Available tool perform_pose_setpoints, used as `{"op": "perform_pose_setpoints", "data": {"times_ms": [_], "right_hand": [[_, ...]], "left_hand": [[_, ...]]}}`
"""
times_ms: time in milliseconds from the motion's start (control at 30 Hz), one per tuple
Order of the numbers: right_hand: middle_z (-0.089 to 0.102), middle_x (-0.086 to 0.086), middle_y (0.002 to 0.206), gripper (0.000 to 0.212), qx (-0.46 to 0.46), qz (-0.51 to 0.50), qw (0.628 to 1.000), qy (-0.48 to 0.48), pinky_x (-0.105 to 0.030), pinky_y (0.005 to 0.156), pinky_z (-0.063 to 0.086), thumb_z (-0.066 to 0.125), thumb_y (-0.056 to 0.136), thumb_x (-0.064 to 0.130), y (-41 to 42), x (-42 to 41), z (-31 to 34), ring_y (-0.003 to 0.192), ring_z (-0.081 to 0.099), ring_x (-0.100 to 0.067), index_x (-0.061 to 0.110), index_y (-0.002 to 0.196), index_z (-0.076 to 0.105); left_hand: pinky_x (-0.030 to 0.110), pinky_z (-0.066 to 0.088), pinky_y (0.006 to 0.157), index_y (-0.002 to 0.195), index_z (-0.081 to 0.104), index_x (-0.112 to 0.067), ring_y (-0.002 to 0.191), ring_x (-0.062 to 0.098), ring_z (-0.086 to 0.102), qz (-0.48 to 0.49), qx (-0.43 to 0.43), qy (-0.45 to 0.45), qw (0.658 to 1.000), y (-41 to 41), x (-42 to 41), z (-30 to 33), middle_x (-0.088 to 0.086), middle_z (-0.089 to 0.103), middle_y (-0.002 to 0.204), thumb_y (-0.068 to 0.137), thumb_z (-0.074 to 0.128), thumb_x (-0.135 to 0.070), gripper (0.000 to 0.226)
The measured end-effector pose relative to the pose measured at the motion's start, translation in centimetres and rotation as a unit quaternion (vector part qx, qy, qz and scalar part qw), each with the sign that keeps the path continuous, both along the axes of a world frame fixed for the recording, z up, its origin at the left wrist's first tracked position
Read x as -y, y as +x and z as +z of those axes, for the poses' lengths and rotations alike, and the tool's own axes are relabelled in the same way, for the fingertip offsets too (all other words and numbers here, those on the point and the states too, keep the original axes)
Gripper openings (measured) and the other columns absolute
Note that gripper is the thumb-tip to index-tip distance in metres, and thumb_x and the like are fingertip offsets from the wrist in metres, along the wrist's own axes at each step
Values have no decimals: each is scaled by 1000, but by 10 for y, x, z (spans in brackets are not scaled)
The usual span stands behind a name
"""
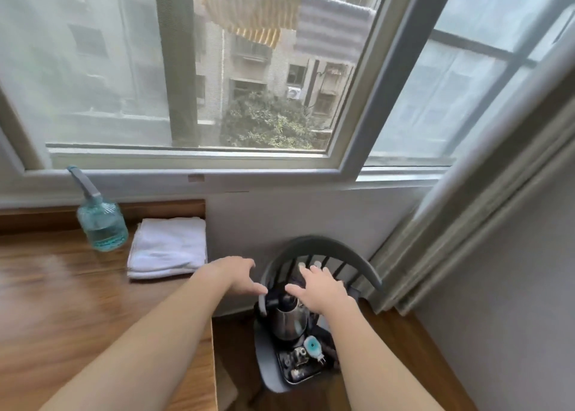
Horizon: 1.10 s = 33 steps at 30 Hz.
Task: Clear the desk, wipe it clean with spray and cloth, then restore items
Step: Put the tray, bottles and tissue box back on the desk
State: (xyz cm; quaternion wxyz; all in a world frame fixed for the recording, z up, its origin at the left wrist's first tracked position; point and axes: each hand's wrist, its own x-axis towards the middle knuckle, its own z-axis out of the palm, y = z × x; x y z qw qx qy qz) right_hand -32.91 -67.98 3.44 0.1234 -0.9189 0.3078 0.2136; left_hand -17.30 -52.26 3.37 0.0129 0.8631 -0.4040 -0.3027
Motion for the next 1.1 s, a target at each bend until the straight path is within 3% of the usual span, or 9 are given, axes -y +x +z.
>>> {"op": "perform_pose_setpoints", "data": {"times_ms": [133,433,600,833,1100], "right_hand": [[18,-4,170,78,1,17,1000,5,-59,122,19,37,100,68,-56,27,-10,156,11,-31,24,163,21],[18,-5,170,78,-1,25,999,29,-59,122,20,40,99,67,-140,72,-34,156,14,-32,26,163,20],[24,-4,167,76,-7,11,999,43,-59,121,21,41,99,67,-148,99,-54,153,20,-30,25,160,25],[21,-4,169,76,-31,-31,998,55,-59,122,21,43,99,65,-142,143,-87,155,18,-31,25,161,24],[18,-4,169,75,-43,-40,996,62,-57,121,25,41,101,62,-129,212,-134,154,18,-32,23,162,20]], "left_hand": [[39,42,105,142,46,-23,130,25,49,10,0,8,1000,-58,21,-11,4,52,143,74,58,-77,88],[40,39,108,151,34,-22,136,25,45,13,-29,40,999,-153,70,-30,5,44,151,77,56,-76,95],[39,42,104,147,39,-21,130,24,49,1,-47,51,998,-163,103,-51,4,49,145,75,55,-78,93],[39,38,110,153,31,-18,138,27,43,-2,-102,66,993,-163,158,-97,6,41,154,77,57,-75,99],[42,37,112,155,23,-15,140,27,40,58,-150,67,985,-157,209,-155,8,39,155,77,59,-73,103]]}}
